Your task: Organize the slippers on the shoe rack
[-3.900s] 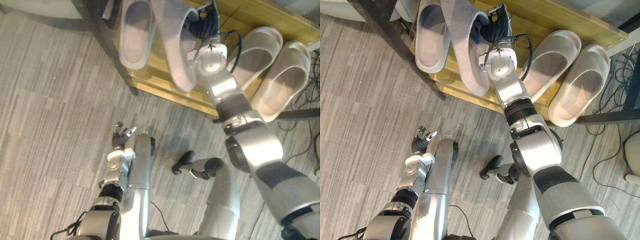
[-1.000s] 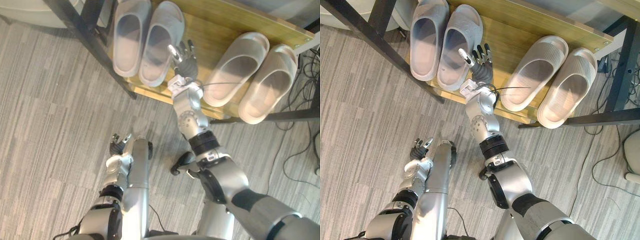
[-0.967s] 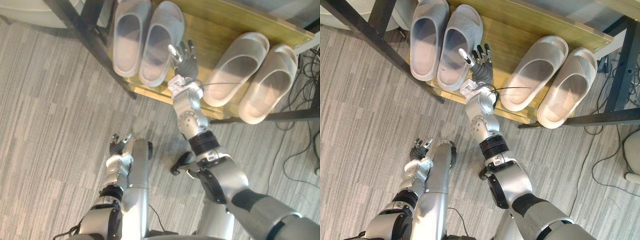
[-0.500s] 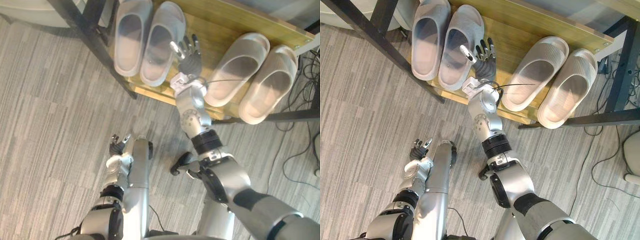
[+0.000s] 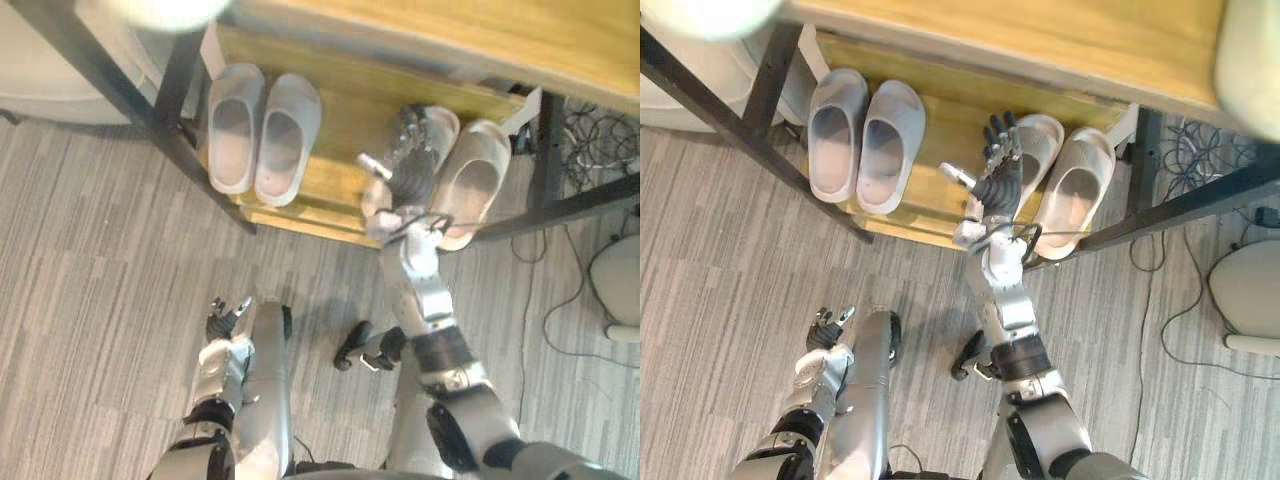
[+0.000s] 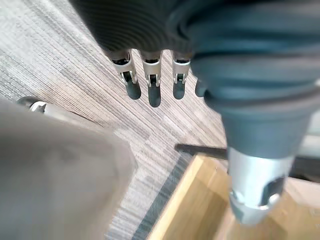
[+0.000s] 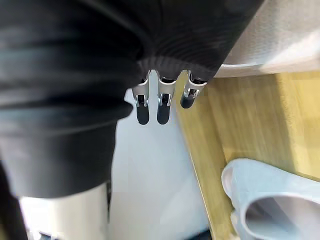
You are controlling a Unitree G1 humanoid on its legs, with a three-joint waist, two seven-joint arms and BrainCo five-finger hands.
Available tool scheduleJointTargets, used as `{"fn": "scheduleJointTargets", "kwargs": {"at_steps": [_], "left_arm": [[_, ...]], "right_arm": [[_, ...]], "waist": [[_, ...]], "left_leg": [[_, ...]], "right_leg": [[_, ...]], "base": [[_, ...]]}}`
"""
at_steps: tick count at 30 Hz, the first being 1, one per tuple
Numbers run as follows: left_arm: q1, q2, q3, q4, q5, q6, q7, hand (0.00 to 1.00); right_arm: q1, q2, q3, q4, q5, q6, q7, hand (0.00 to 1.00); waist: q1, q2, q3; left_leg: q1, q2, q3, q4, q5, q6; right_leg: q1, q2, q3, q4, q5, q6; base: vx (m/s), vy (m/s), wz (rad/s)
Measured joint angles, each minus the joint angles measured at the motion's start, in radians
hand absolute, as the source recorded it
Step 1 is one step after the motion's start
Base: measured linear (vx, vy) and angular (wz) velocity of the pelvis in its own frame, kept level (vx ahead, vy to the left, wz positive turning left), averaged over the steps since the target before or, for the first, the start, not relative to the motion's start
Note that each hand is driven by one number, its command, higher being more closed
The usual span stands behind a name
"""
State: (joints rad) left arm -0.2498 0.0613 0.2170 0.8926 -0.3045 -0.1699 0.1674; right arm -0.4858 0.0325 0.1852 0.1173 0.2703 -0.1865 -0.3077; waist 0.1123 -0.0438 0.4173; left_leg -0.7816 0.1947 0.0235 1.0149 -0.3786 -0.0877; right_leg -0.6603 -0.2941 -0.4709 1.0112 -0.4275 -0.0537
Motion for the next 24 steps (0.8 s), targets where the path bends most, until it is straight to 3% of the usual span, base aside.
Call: {"fn": "scheduleJointTargets", "kwargs": {"at_steps": [2,5,10,14,18,24], "left_arm": [[0.024,0.001,-0.047,-0.001,0.013,0.0,-0.008,0.0],[0.068,0.012,-0.138,0.007,0.049,-0.004,-0.03,0.0],[0.136,0.043,-0.296,0.06,0.095,-0.01,-0.074,0.0],[0.199,0.045,-0.326,0.06,0.109,-0.01,-0.086,0.0],[0.233,0.06,-0.362,0.058,0.145,-0.011,-0.089,0.0],[0.242,0.08,-0.423,-0.014,0.191,-0.013,-0.094,0.0]], "right_arm": [[0.082,0.0,0.031,-0.028,-0.039,0.001,0.029,0.0],[0.204,-0.008,0.073,-0.002,-0.117,0.006,0.089,0.0],[0.319,-0.061,0.092,0.228,-0.199,0.021,0.167,0.0],[0.401,-0.101,0.047,0.388,-0.232,0.043,0.198,0.0],[0.449,-0.13,-0.02,0.515,-0.279,0.062,0.212,0.0],[0.459,-0.154,-0.106,0.732,-0.368,0.079,0.209,0.0]], "waist": [[-0.007,-0.006,-0.005],[-0.02,-0.037,-0.047],[-0.058,-0.078,-0.126],[-0.073,-0.05,-0.187],[-0.077,-0.004,-0.246],[-0.082,0.018,-0.27]], "left_leg": [[0.093,-0.001,0.027,-0.078,0.019,-0.001],[0.219,-0.015,0.056,-0.226,0.062,0.001],[0.424,-0.044,0.1,-0.49,0.149,0.006],[0.563,-0.084,0.132,-0.683,0.222,0.012],[0.699,-0.109,0.153,-0.886,0.302,0.013],[0.79,-0.12,0.147,-0.961,0.332,0.012]], "right_leg": [[0.079,0.006,0.0,-0.07,0.027,0.004],[0.188,0.028,-0.005,-0.212,0.079,0.02],[0.367,0.077,-0.013,-0.481,0.187,0.048],[0.475,0.092,-0.01,-0.65,0.261,0.077],[0.58,0.122,-0.013,-0.809,0.334,0.095],[0.691,0.146,-0.027,-0.93,0.386,0.109]], "base": [[0.08,0.031,-0.03],[0.1,0.037,-0.03],[0.12,0.063,-0.04],[0.14,0.062,-0.06],[0.1,0.01,-0.05],[0.01,0.002,0.03]]}}
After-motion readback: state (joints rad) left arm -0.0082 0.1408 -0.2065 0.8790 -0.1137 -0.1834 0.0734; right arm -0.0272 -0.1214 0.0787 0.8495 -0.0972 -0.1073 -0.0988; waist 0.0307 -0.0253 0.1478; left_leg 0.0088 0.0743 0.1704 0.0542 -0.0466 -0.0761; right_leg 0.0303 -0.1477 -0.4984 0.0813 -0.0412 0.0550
